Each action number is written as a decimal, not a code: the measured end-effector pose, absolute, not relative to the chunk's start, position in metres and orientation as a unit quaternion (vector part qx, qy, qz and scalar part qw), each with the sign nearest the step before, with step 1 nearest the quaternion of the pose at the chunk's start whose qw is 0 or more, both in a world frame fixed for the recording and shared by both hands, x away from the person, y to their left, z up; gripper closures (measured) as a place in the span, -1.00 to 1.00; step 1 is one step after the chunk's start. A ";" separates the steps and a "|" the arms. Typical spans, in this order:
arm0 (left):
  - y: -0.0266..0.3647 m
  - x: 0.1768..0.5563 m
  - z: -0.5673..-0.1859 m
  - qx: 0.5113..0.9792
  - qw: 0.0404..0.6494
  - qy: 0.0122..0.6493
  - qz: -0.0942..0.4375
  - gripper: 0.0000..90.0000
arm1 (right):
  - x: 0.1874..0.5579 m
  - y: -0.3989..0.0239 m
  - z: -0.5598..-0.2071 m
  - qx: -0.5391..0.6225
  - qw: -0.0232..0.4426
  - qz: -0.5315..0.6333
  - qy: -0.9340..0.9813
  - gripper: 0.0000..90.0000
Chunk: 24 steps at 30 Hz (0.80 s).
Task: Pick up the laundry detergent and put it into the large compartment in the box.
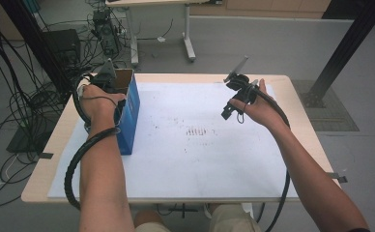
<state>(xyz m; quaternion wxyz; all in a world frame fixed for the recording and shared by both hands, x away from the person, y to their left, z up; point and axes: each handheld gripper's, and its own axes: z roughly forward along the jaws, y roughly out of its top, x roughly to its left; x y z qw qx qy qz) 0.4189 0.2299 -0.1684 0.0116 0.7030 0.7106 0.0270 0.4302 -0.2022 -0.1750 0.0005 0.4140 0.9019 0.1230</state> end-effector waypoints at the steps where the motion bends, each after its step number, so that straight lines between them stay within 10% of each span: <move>1: 0.230 0.419 -0.168 0.703 0.011 0.711 0.026 -0.18 | 0.430 -0.202 -0.175 0.415 0.000 0.123 0.902 -0.79; 24: 0.229 0.417 -0.169 0.704 0.014 0.710 0.030 -0.18 | 0.430 -0.205 -0.176 0.416 -0.001 0.125 0.901 -0.79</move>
